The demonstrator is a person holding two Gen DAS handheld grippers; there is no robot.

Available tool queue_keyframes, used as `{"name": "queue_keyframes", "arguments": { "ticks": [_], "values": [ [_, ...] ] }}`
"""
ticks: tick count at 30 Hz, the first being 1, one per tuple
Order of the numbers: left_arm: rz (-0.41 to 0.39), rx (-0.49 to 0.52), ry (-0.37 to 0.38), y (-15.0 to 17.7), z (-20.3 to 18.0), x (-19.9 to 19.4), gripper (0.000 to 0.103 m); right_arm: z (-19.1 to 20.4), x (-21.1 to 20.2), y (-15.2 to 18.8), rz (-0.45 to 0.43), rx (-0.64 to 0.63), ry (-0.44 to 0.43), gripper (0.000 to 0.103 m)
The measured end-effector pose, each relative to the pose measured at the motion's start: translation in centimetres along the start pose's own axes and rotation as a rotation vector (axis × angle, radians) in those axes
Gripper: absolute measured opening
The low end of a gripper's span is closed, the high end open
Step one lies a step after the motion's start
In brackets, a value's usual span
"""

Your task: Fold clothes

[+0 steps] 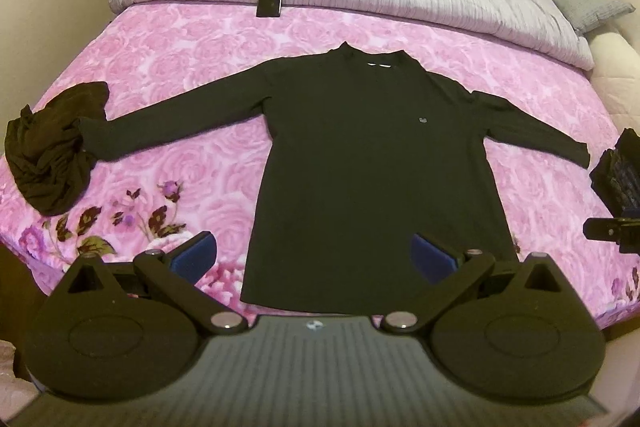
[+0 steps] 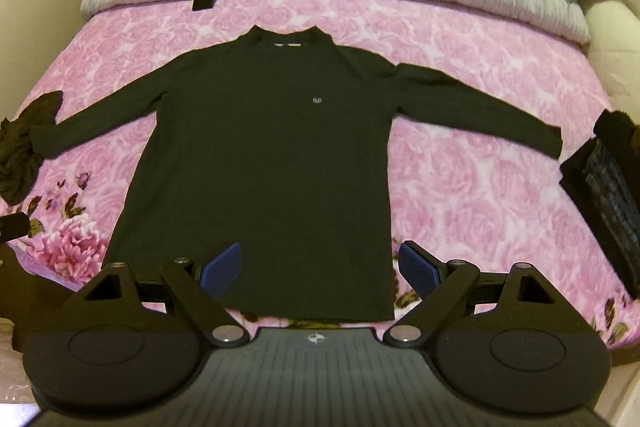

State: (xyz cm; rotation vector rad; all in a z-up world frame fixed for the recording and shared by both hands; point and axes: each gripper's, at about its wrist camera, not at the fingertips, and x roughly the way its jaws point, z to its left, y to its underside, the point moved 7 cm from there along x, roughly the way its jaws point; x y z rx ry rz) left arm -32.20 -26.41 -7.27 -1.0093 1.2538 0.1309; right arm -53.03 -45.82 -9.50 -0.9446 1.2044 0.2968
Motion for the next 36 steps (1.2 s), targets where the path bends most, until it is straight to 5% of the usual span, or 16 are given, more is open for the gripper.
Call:
{"name": "queue_keyframes", "arguments": {
  "ticks": [12,21,27,33,36],
  "values": [
    [-0.025,0.008,-0.062,0.9,1.8,-2.2,0.102,0.1,-0.1,0.1,-0.022,-0.017,-0.024,0.088],
    [-0.043,0.01,-0.221,0.4,12.8,-2.6,0.102,5.3,-0.5,-2.6,-0.115,-0.117,-0.142,0.088],
    [-0.063,0.113,-0.277,-2.6,22.7,-0.9,0.102,14.6,0.7,-5.8,-0.184,-0.273,-0.242,0.087],
    [-0.054,0.222,-0.257,-6.1,35.6,5.4,0.102,29.4,6.5,-8.9,-0.189,-0.401,-0.326,0.079],
    [-0.043,0.231,-0.21,-7.5,41.6,9.5,0.102,37.7,10.9,-10.6,-0.162,-0.46,-0.358,0.058]
  ]
}}
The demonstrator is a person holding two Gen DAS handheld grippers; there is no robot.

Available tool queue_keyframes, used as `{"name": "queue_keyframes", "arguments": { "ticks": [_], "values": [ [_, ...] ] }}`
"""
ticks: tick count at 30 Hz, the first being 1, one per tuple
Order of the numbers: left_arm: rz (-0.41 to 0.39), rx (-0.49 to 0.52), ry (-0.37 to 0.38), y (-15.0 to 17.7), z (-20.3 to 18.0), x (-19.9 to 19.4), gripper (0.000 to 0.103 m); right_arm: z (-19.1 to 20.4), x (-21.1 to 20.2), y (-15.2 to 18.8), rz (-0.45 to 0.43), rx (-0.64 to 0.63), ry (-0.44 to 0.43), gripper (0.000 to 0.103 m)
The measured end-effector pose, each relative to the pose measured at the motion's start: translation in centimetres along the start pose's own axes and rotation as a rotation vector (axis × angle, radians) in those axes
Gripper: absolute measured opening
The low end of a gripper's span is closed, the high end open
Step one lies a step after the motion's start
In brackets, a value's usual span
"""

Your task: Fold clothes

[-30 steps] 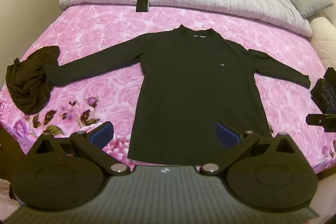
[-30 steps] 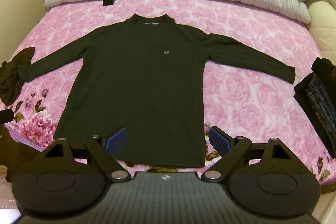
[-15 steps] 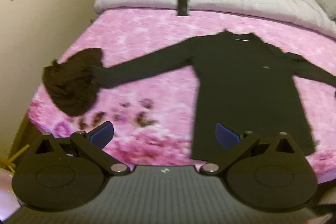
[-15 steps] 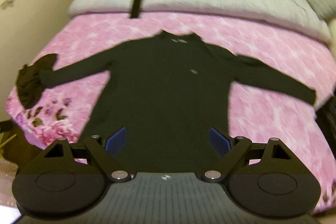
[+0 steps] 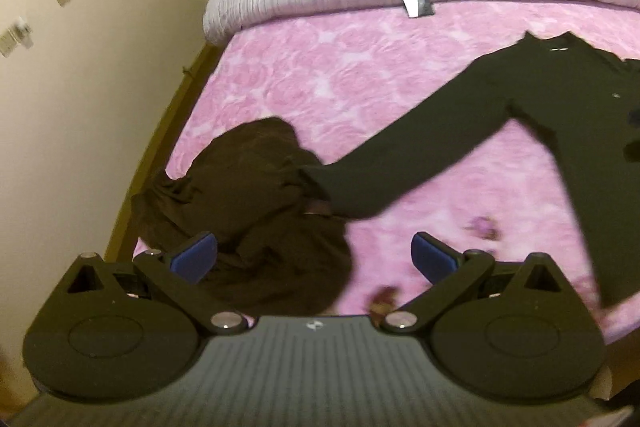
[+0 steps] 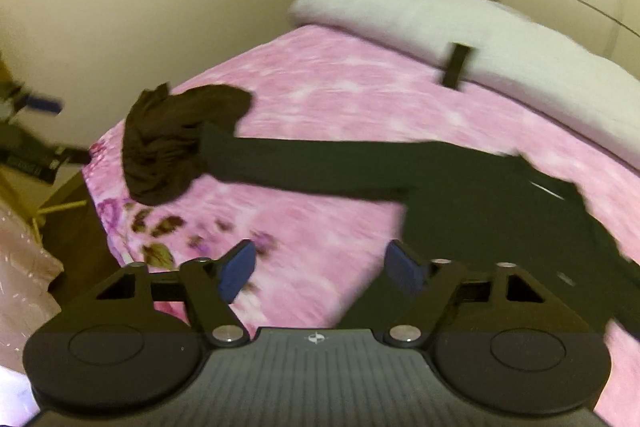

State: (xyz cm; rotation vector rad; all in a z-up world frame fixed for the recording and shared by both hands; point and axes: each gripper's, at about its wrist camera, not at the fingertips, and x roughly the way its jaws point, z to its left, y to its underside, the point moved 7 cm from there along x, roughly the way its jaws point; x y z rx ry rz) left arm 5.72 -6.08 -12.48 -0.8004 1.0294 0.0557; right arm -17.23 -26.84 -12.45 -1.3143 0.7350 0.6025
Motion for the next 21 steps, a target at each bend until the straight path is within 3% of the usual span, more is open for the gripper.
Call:
{"name": "queue_keyframes", "arguments": {
  "ticks": [1,2,4,6,9,13,15,16,18,19,20,21],
  "values": [
    [0.001,0.007,0.016,0.0,1.6,1.6,0.102,1.2,3.0,-1.3,0.03,0.012,-0.024,0.045],
    [0.001,0.021,0.029,0.1,2.9,3.1,0.102,2.3,5.8,-2.6,0.051,0.03,-0.054,0.04],
    [-0.003,0.053,0.051,0.6,4.6,5.4,0.102,4.7,11.2,-4.6,0.07,0.032,-0.094,0.038],
    [-0.009,0.078,0.074,1.2,6.0,7.6,0.102,6.9,16.4,-5.9,0.073,-0.038,-0.08,0.038],
    [-0.003,0.079,0.113,2.5,7.6,10.5,0.102,9.1,24.2,-5.9,0.095,-0.211,-0.026,0.038],
    [0.039,0.053,0.149,4.1,8.7,13.6,0.102,11.7,31.2,-3.8,0.114,-0.5,0.049,0.036],
    [0.058,0.037,0.157,4.7,9.1,14.8,0.102,12.6,33.0,-2.4,0.09,-0.716,0.13,0.039],
    [0.063,0.027,0.163,4.8,9.2,15.2,0.102,13.1,33.6,-1.8,0.061,-0.823,0.17,0.046],
    [0.051,0.055,0.186,4.7,8.7,15.5,0.102,13.7,33.8,-1.1,0.004,-0.933,0.204,0.048],
    [0.042,0.075,0.199,4.6,8.4,15.6,0.102,13.9,33.9,-1.1,-0.012,-0.953,0.197,0.041],
    [0.021,0.125,0.205,4.4,7.9,15.6,0.102,13.8,33.7,-1.4,-0.014,-0.929,0.178,0.016],
    [-0.008,0.194,0.206,4.1,7.1,15.6,0.102,13.5,33.4,-1.9,-0.006,-0.876,0.15,0.006]
  ]
}}
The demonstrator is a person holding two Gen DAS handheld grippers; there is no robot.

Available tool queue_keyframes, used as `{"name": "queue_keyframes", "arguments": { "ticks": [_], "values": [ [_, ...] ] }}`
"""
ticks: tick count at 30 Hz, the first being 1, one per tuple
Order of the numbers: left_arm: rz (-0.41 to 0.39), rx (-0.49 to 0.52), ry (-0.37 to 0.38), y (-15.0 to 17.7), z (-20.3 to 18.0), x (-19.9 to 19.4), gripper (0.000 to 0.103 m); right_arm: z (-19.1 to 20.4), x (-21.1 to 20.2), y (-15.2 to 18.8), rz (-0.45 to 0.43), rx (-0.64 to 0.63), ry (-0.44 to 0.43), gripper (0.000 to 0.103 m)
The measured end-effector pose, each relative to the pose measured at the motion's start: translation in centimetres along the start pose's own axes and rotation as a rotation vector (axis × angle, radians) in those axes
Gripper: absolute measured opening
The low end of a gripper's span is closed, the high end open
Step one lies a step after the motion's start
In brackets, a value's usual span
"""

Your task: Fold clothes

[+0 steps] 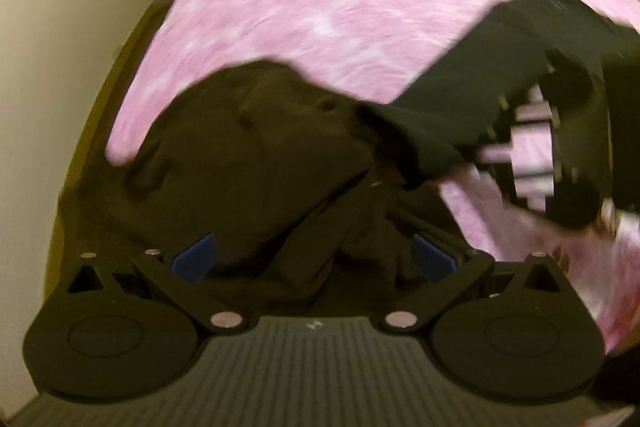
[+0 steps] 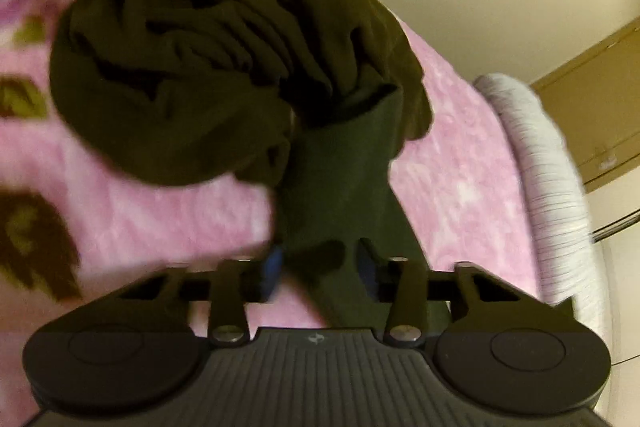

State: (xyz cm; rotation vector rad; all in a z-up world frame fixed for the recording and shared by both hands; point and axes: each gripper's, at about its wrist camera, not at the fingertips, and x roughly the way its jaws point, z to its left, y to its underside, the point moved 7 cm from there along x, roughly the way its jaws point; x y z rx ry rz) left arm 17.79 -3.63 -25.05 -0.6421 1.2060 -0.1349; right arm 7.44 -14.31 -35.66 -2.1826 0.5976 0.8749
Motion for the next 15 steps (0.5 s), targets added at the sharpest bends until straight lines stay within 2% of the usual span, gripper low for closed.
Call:
{"name": "queue_keyframes", "arguments": {
  "ticks": [1,3,8,12,15],
  "values": [
    [-0.021,0.079,0.001,-0.4,-0.8,0.1,0.102,-0.8,-0.5,-0.2,-0.006,0.051,-0.01,0.001],
    [-0.065,0.23,0.007,-1.3,-2.4,0.6,0.102,-2.7,-1.7,-0.6,-0.018,0.166,-0.018,0.002],
    [-0.196,0.508,0.025,-4.1,-5.8,3.1,0.102,-7.4,-4.5,-0.6,-0.028,0.464,-0.094,0.003],
    [-0.261,0.725,0.051,-5.3,-8.2,6.4,0.102,-9.4,-5.8,-0.6,-0.025,0.555,-0.119,0.003],
    [-0.269,0.831,0.084,-5.6,-9.0,7.8,0.096,-10.1,-6.3,-0.4,-0.017,0.577,-0.12,0.003]
  ]
}}
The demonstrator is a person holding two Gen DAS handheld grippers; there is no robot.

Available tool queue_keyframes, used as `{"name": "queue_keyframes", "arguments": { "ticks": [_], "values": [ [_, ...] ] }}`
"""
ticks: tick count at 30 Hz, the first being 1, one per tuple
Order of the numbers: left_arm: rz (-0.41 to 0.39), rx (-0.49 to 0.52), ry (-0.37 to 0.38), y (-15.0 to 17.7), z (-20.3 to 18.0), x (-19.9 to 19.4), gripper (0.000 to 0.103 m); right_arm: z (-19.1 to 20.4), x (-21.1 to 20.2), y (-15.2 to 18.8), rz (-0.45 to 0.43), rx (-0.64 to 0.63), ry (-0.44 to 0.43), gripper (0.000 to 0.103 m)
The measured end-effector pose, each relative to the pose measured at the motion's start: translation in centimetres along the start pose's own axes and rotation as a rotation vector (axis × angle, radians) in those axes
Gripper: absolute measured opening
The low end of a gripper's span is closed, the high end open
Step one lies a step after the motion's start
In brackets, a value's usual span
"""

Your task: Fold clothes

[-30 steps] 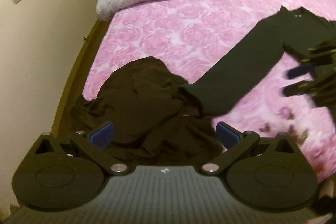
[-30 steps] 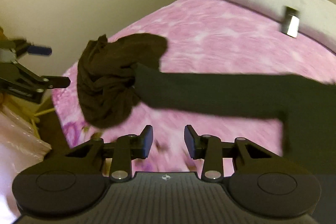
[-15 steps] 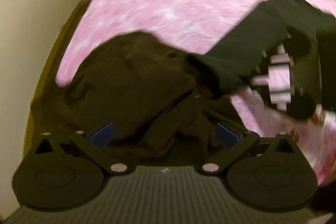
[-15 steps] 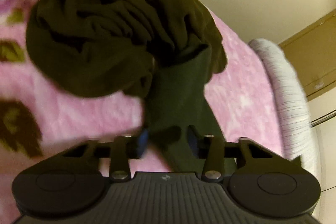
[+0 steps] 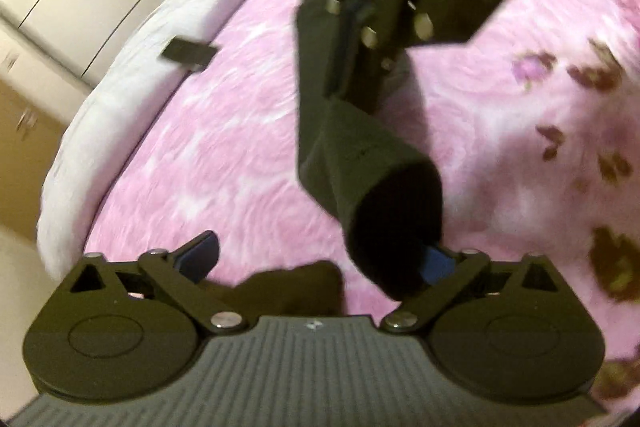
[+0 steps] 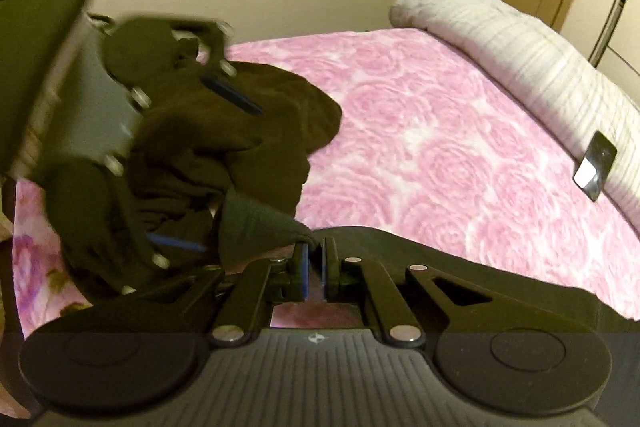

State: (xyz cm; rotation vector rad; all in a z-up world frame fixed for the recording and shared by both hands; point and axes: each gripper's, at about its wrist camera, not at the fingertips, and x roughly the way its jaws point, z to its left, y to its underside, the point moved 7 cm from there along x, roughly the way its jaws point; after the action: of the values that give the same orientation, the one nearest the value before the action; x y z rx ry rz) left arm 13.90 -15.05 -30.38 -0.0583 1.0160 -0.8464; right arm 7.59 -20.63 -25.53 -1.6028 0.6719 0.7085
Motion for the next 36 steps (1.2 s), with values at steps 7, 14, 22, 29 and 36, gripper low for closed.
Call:
{"name": "queue_keyframes", "arguments": {
  "ticks": [7,14,22,29,36],
  "values": [
    [0.019,-0.194,0.058,0.0,-0.1,-2.6,0.102,-1.4,-0.3,-0.4,-0.001,0.067,0.019,0.002],
    [0.051,-0.248,0.003,-1.8,-1.6,-0.8,0.092,-0.9,-0.8,-2.1,-0.011,0.105,-0.016,0.002],
    [0.071,-0.202,-0.083,-0.8,3.0,-0.9,0.004,-0.5,-0.7,-1.5,0.005,0.059,-0.007,0.002],
    [-0.035,-0.048,-0.126,-6.4,6.7,-3.1,0.004,-0.4,-1.7,-0.8,-0.061,0.024,0.024,0.001],
    [-0.175,0.11,-0.167,-20.5,9.1,-3.2,0.004,-6.9,-7.6,-0.3,-0.218,0.266,0.136,0.0]
  ]
}}
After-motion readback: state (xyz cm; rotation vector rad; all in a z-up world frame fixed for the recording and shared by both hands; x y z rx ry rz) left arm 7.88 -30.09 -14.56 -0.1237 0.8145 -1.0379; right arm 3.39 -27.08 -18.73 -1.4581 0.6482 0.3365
